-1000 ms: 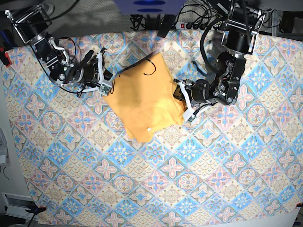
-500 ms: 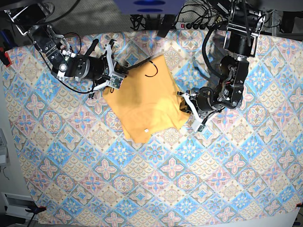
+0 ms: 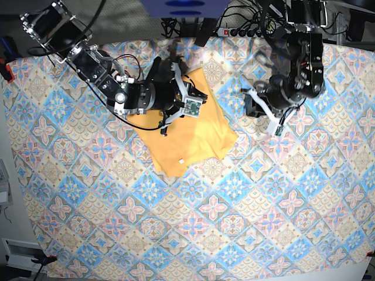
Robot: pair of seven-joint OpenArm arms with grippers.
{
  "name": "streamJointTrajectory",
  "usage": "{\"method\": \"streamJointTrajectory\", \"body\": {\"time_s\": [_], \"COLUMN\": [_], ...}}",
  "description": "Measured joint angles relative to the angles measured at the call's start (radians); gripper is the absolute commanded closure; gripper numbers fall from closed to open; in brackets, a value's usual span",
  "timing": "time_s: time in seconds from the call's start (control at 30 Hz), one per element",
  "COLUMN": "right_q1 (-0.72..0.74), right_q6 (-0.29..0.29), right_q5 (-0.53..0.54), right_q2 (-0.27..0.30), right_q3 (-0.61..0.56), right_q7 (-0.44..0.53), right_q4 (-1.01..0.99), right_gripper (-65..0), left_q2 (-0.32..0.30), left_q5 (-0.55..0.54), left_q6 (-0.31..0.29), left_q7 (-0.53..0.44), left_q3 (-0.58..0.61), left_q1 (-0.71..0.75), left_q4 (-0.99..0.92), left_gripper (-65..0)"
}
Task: Fold the T-shirt properly
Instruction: 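Release the left gripper and drag the bundle with the right gripper, then slide the held bundle across the cloth away from the left gripper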
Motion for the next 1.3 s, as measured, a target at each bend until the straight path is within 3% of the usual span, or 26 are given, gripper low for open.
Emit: {"method": "streamJointTrajectory", "body": {"time_s": [0.2, 0.33, 0.5, 0.63, 0.87, 1.1, 1.3], "right_q1": [0.056, 0.087, 0.095, 0.105, 0.150, 0.163, 0.219], "right_q6": [-0.003, -0.007, -0.012, -0.004, 0.015, 0.024, 0.034], "right_q5": [-0.015, -0.004, -0.015, 0.000, -0.028, -0.155, -0.215], "right_q2": [-0.100, -0.154, -0.176, -0.223, -0.243, -0.267, -0.292], "right_q3": [-0.013, -0.009, -0.003, -0.006, -0.002, 0.212, 0.289], "right_q7": [-0.002, 0.009, 0.015, 0.081, 0.168, 0.235, 0.236], "right_q4": [-0.232, -0.356, -0.450, -0.537, -0.650, -0.740, -0.819], "right_gripper": [-3.6, -3.5, -3.6, -3.6, -3.5, -3.7, -3.7], "left_q2": [-0.006, 0.000, 0.003, 0.032, 0.031, 0.031, 0.031], "left_q5": [0.008, -0.008, -0.004, -0.009, -0.004, -0.005, -0.005], "left_q6": [0.004, -0.001, 0.000, -0.001, 0.000, 0.000, 0.000], "left_q7": [0.002, 0.002, 0.001, 0.001, 0.002, 0.001, 0.001], "left_q3": [-0.099, -0.093, -0.093, -0.090, -0.087, -0.087, -0.088], "left_q1": [0.170, 0.235, 0.253, 0.248, 0.247, 0.245, 0.245], "left_q4": [0.132, 0.180, 0.179, 0.179, 0.179, 0.179, 0.179], "left_gripper": [-3.6, -3.6, -3.6, -3.6, -3.6, -3.6, -3.7]}}
